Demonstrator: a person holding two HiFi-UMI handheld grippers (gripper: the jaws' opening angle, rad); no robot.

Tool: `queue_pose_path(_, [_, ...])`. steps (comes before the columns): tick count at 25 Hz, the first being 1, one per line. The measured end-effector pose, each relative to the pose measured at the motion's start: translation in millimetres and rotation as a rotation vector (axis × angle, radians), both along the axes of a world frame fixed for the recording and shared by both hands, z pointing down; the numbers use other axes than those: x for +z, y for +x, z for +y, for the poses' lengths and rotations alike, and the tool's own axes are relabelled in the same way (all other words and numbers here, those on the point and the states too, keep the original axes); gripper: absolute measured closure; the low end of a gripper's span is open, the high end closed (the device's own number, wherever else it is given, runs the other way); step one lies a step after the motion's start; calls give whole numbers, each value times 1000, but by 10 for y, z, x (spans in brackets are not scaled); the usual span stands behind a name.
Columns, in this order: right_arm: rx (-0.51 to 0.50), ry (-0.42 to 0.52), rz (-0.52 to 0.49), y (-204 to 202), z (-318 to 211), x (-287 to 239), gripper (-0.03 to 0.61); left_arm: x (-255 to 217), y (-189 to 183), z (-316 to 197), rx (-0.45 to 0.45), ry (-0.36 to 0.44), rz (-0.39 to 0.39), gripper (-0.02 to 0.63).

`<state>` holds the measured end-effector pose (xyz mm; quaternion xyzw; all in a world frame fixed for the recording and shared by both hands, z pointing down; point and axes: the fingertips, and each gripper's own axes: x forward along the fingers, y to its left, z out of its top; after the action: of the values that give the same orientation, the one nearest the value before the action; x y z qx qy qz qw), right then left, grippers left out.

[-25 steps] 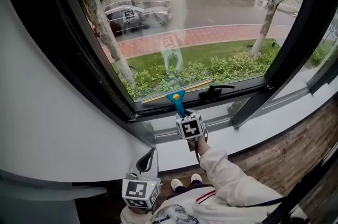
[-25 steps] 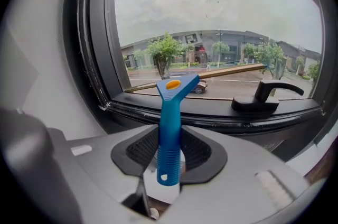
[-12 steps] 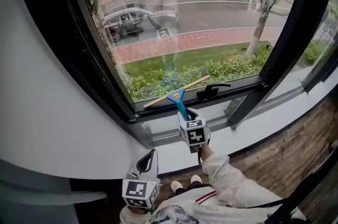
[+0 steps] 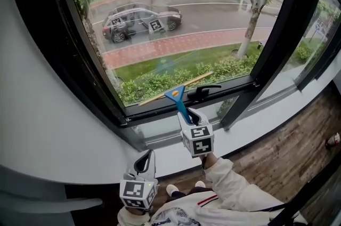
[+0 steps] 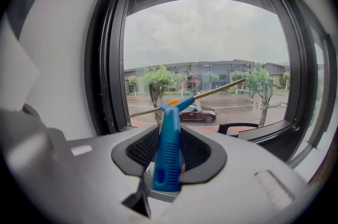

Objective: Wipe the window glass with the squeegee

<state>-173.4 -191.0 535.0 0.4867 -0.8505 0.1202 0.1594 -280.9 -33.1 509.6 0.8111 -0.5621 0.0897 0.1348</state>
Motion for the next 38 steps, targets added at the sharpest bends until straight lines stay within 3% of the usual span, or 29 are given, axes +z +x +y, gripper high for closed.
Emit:
queue_pose_path(8, [27, 59, -68, 796, 210, -390, 449, 25, 366, -98, -27, -1, -23, 614])
queue_pose_path(18, [-16, 128, -147, 2264, 486, -772, 449, 33, 1560, -13, -123, 14, -50, 614])
queue_pose_path(24, [-44, 174, -187, 2911, 744, -1103, 449, -170, 2086, 220, -173, 53, -73, 614])
queue_pose_path(30, [-21, 208, -221, 3243, 983, -1339, 449, -472, 2171, 235, -188, 132, -117, 614])
queue_pose_path(38, [-16, 223, -221, 3248, 1181, -1419, 449, -662, 2210, 255, -164, 178, -126, 614])
